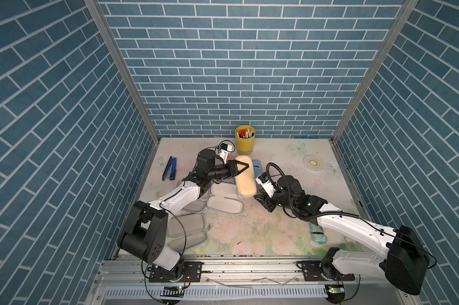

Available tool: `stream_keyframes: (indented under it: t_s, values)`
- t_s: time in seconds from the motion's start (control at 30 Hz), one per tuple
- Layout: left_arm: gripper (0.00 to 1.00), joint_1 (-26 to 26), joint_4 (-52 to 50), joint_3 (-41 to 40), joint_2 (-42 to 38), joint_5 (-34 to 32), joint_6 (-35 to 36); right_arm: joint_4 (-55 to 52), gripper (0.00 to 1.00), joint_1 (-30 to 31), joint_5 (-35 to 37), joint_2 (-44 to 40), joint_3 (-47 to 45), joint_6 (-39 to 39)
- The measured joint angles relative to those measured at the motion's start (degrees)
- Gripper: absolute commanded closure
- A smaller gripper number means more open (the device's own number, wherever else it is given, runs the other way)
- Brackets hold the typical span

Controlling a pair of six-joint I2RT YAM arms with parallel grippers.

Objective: Put umbrellas into zippered umbrella sleeves
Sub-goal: Zip the zipper on the umbrella sleeve.

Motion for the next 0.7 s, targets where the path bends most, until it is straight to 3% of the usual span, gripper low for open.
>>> stream_keyframes:
  t_s: [0.53,0.7]
  values:
    - [0.76,0.11,2.75,0.0,0.0,-1.68,-1.99,3.72,0.98,1.09,3.78,1.46,0.11,-2.95]
    - [0.92,0.68,2.8,-0.02,0.0,-1.79,-3.3,3.45,1.0,2.56,5.07,0.22,-0.24,-4.74]
